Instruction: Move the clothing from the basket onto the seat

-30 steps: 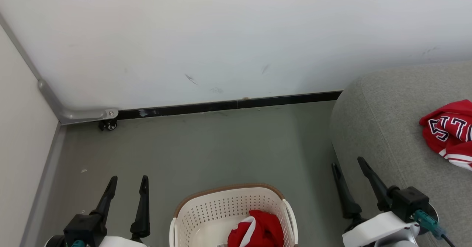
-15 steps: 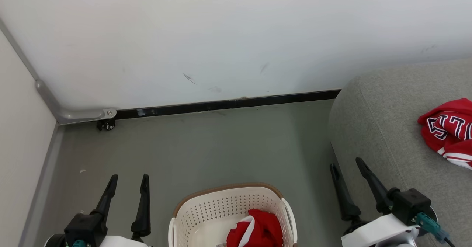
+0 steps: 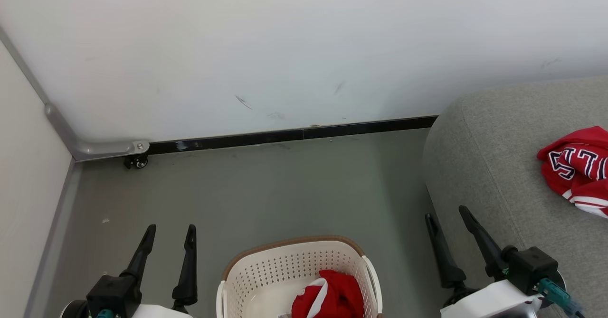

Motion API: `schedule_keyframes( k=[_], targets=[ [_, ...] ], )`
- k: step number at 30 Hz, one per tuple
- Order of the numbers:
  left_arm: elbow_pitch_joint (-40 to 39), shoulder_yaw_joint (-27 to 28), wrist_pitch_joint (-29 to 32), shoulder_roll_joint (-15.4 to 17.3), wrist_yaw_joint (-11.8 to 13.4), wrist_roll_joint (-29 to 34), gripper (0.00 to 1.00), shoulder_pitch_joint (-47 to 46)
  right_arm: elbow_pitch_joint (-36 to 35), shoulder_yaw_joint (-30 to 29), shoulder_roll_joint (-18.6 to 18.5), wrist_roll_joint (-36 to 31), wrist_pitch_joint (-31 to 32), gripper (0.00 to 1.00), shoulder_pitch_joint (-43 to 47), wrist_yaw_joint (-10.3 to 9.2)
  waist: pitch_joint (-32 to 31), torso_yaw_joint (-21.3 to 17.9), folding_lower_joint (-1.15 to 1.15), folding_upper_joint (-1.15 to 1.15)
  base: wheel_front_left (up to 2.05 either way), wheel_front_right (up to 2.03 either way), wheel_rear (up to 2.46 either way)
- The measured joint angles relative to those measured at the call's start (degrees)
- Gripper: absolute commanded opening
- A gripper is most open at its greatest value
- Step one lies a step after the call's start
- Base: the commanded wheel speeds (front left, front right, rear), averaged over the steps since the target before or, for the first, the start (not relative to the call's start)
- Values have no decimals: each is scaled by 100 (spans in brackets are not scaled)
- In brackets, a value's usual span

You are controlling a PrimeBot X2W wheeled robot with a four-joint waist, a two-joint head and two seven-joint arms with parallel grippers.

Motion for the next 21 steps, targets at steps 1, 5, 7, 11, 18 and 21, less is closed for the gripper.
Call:
schedule_keyframes(
  k=[1, 5, 7, 11, 18, 21],
  targets=[
    [0, -2, 0, 0, -2, 1, 100, 0, -15, -4, 0, 0, 3, 100, 0, 0, 0, -2, 0, 0, 0, 0, 0],
    [1, -24, 0, 0, -45, 62, 100, 0, -134, -20, 0, -3, 37, 100, 0, 0, 6, -11, 0, 0, 0, 0, 0],
    [7, -55, 0, 1, -53, 103, 100, 0, -158, -37, 1, -12, 46, 100, 2, 0, 13, -17, 0, 0, 0, 0, 0],
    [15, -124, 0, 15, -105, 153, 100, 0, -222, -82, 2, -44, 46, 100, 2, 0, 30, -28, 0, 0, 0, 0, 0],
    [52, -304, 0, 58, -256, 267, 100, -60, -359, -138, 4, -104, 46, 100, 10, 0, 94, -59, 0, 0, 0, 0, 0],
    [74, -407, 3, 62, -323, 322, 100, -183, -436, -181, 11, -122, 46, 100, 12, 0, 132, -74, 0, 0, 0, 0, 0]
  ],
)
